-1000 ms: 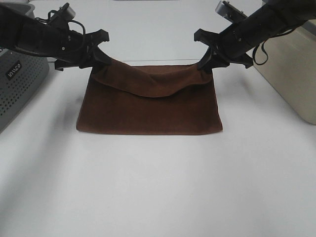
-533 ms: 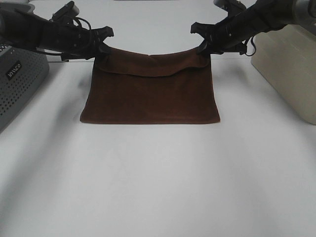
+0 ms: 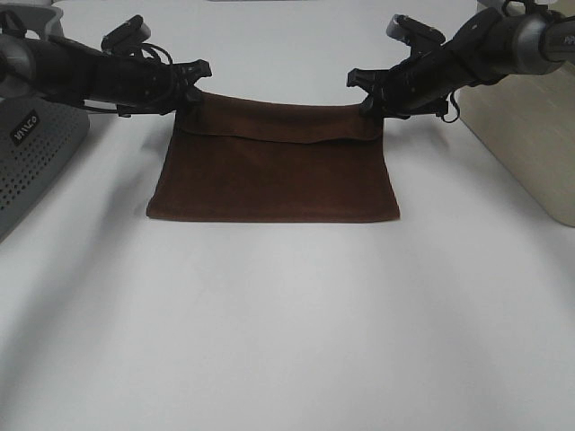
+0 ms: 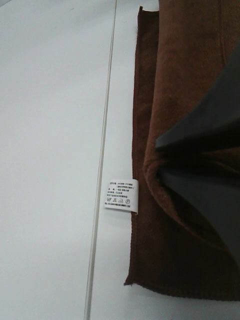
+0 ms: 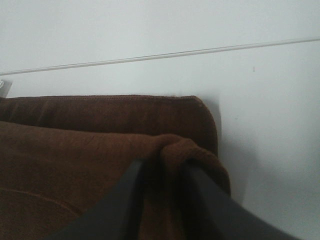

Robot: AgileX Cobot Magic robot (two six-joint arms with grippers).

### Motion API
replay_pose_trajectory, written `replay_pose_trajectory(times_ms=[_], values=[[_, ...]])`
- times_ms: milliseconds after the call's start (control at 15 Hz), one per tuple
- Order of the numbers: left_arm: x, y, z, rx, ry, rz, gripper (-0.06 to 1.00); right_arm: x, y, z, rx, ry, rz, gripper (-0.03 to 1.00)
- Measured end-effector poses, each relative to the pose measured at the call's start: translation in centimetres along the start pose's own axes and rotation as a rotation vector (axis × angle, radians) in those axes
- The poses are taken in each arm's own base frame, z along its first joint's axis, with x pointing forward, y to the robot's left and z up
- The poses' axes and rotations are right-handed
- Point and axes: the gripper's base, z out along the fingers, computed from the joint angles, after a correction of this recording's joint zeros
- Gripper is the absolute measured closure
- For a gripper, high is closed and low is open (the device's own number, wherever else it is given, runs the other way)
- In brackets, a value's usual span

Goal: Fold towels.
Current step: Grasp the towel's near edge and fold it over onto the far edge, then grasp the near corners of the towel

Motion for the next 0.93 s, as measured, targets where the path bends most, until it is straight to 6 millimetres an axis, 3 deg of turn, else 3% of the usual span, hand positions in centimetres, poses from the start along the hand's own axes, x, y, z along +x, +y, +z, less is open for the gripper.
replay_pose_trajectory(times_ms=[200,333,400,667,933], values=[[-0.1,0.0,0.0,-0.002,-0.001,0.010,0.48,0.0,0.0,0.0,0.002,-0.003,-0.007,0.42],[0.0,0.0,0.0,-0.008,0.008,0.048,0.24,-0.1,0.2,-0.5,0.000,0.027,-0.040,0.35],[0.1,0.0,0.0,-0.005,0.024,0.073,0.18,-0.2,0.5,-1.1,-0.010,0.055,-0.060,0.34],[-0.1,0.1,-1.5,0.022,0.161,0.100,0.13,0.0,2.1,-4.1,-0.055,0.231,-0.042,0.33],[-0.9,-0.5,-3.5,-0.012,0.276,0.045,0.13,0.5,2.9,-5.8,-0.070,0.371,0.019,0.33]])
